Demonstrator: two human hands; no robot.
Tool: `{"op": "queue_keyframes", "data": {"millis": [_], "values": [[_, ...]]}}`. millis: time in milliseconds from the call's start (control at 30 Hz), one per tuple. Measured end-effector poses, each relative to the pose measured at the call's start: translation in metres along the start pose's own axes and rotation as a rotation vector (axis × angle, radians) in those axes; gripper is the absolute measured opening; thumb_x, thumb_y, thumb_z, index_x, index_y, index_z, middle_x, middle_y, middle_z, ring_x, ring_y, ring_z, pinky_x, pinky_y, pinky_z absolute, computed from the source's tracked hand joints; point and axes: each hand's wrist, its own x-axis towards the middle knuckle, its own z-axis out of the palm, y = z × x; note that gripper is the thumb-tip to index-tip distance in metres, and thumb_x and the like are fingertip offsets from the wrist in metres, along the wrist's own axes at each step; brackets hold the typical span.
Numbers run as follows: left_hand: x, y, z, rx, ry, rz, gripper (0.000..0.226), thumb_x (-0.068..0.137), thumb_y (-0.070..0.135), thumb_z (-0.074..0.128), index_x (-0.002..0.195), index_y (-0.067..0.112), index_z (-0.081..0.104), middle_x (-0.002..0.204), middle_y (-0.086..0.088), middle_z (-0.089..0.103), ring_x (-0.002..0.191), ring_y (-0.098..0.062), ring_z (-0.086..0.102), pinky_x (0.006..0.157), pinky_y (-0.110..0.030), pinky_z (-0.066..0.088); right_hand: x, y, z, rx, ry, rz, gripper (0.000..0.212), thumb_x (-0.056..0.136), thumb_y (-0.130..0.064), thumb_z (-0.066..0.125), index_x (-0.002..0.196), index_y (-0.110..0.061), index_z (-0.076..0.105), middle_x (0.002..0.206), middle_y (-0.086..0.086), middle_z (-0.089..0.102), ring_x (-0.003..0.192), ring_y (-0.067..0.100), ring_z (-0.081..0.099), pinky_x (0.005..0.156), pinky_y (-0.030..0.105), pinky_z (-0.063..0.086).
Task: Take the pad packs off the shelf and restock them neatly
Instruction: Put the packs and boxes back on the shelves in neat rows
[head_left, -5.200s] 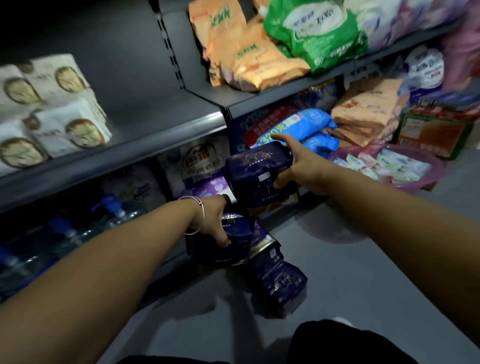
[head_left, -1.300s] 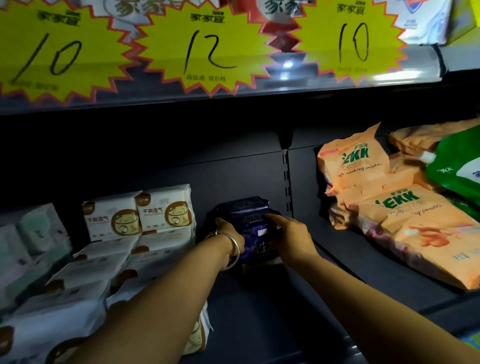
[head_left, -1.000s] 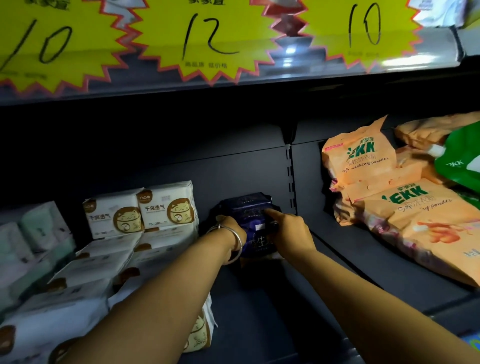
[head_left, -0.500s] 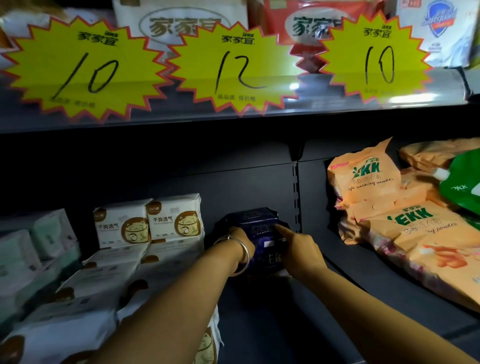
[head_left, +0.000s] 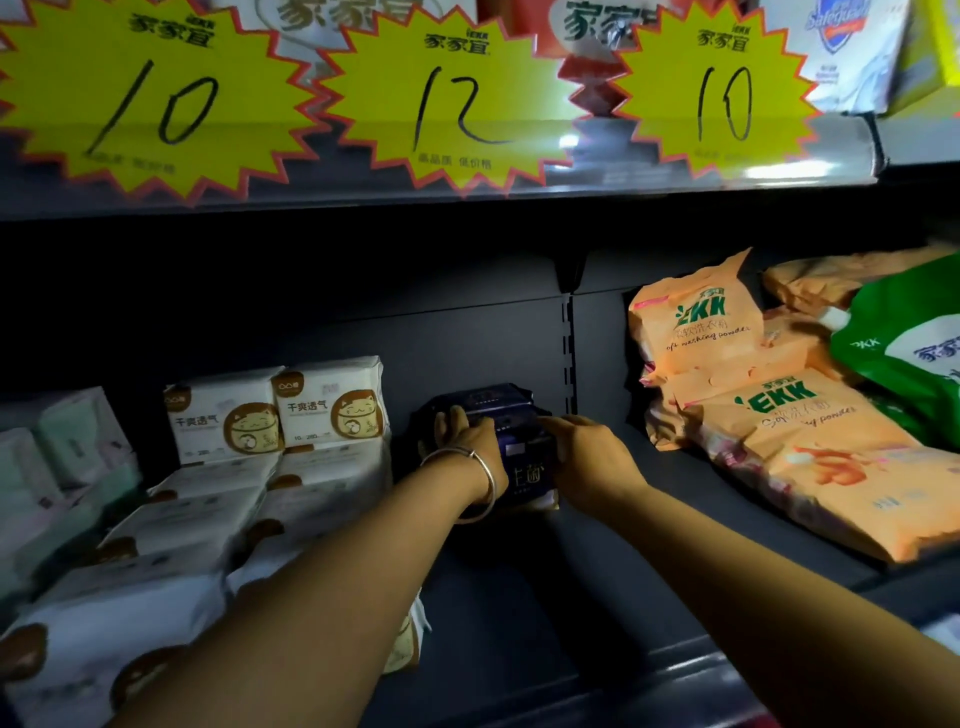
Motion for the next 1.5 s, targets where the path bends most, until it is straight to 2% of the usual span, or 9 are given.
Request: {"op": "queue_keyframes", "data": {"millis": [167, 400, 533, 667, 767, 900, 1167, 1300, 1500], "values": [[-0.044, 0.016, 0.005, 0.052, 0.021, 0.076, 0.079, 0.086, 0.040, 0.059, 0.149, 0.020, 0.016, 0.157, -0.009, 0.004, 0.145, -0.032, 0.001, 0.117, -0.053, 0.006, -0.045, -0.002, -0.021, -0.201, -0.042, -0.059, 0.048, 0.088, -0.021, 0.054, 0.135, -0.025, 0.046, 0.133, 0.001, 0.053, 0.120, 0.029, 0.047, 0.092, 0.036, 0.040], [-0.140, 0.051, 0.037, 0.103, 0.172, 0.175, 0.059, 0.085, 0.021, 0.058, 0.137, 0.015, 0.032, 0.141, -0.011, 0.030, 0.132, -0.031, 0.027, 0.104, -0.045, 0.029, -0.155, 0.004, -0.054, -0.361, -0.035, -0.089, 0.049, 0.086, -0.021, 0.057, 0.133, -0.016, 0.046, 0.132, 0.006, 0.049, 0.120, 0.030, 0.039, 0.090, 0.037, 0.036], [-0.198, 0.070, 0.083, 0.041, 0.267, 0.273, 0.047, 0.085, 0.018, 0.058, 0.128, 0.015, 0.039, 0.133, -0.008, 0.036, 0.126, -0.028, 0.032, 0.097, -0.039, 0.031, -0.238, 0.024, -0.048, -0.309, 0.056, -0.098, 0.037, 0.070, -0.017, 0.052, 0.103, -0.005, 0.065, 0.098, 0.015, 0.062, 0.092, 0.038, 0.056, 0.068, 0.040, 0.045], [-0.250, 0.083, 0.158, 0.017, 0.162, 0.381, 0.043, 0.085, 0.020, 0.057, 0.125, 0.016, 0.041, 0.130, -0.007, 0.038, 0.123, -0.028, 0.034, 0.096, -0.038, 0.031, -0.328, 0.066, -0.012, -0.301, -0.076, -0.021, 0.024, 0.060, -0.019, 0.054, 0.078, -0.004, 0.062, 0.075, 0.016, 0.059, 0.067, 0.038, 0.057, 0.052, 0.040, 0.049], [-0.276, 0.087, 0.221, 0.050, -0.050, 0.379, 0.050, 0.086, 0.027, 0.060, 0.131, 0.016, 0.039, 0.135, -0.006, 0.036, 0.126, -0.027, 0.033, 0.099, -0.038, 0.030, -0.386, 0.086, 0.008, -0.307, -0.282, 0.096, 0.044, 0.076, -0.031, 0.039, 0.100, -0.003, 0.063, 0.100, 0.017, 0.061, 0.092, 0.039, 0.056, 0.072, 0.044, 0.049], [-0.290, 0.095, 0.288, 0.079, -0.287, 0.361, 0.071, 0.080, 0.043, 0.067, 0.136, 0.015, 0.034, 0.138, -0.007, 0.034, 0.130, -0.027, 0.031, 0.102, -0.041, 0.030, -0.436, 0.119, 0.037, -0.359, -0.529, 0.195, 0.051, 0.086, -0.024, 0.059, 0.133, -0.016, 0.043, 0.132, 0.005, 0.045, 0.120, 0.027, 0.040, 0.094, 0.038, 0.040], [-0.264, 0.110, 0.371, -0.006, -0.515, 0.261, 0.082, 0.079, 0.054, 0.063, 0.139, 0.008, 0.031, 0.144, -0.013, 0.032, 0.133, -0.031, 0.031, 0.109, -0.042, 0.030, -0.459, 0.166, 0.091, -0.205, -0.642, 0.396, 0.050, 0.091, -0.024, 0.055, 0.137, -0.010, 0.041, 0.138, 0.013, 0.044, 0.125, 0.031, 0.043, 0.101, 0.035, 0.035], [-0.246, 0.113, 0.396, -0.029, -0.474, 0.193, 0.062, 0.087, 0.039, 0.059, 0.134, 0.006, 0.036, 0.142, -0.015, 0.034, 0.132, -0.033, 0.031, 0.106, -0.043, 0.030, -0.459, 0.185, 0.117, 0.037, -0.608, 0.553, 0.054, 0.091, -0.020, 0.056, 0.141, -0.009, 0.038, 0.142, 0.014, 0.044, 0.128, 0.029, 0.044, 0.103, 0.032, 0.036], [-0.235, 0.113, 0.404, 0.069, -0.472, 0.207, 0.080, 0.070, 0.032, 0.079, 0.131, 0.006, 0.034, 0.137, -0.017, 0.033, 0.128, -0.034, 0.032, 0.104, -0.042, 0.033, -0.455, 0.196, 0.130, 0.308, -0.599, 0.719, 0.053, 0.093, -0.028, 0.056, 0.141, -0.014, 0.038, 0.137, 0.011, 0.050, 0.119, 0.025, 0.053, 0.098, 0.030, 0.041]]}}
